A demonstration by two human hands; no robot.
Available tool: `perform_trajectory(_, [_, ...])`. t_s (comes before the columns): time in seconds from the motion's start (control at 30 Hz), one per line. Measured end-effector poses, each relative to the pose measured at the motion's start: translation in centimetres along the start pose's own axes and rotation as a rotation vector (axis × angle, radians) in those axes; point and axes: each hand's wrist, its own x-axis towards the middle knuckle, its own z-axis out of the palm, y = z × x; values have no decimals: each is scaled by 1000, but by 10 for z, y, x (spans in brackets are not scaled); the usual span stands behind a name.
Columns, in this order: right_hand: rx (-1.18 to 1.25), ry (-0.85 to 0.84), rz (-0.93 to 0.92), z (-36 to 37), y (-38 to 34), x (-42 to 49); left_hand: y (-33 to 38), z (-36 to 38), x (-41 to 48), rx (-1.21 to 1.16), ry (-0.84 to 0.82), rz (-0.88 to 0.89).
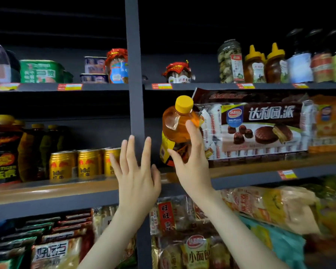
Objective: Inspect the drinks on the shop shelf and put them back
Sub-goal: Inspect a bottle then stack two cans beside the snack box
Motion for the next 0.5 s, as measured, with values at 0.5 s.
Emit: perform_trajectory(0.5, [-200, 104, 480, -261, -26, -159, 248, 12, -163, -1215, -488, 56])
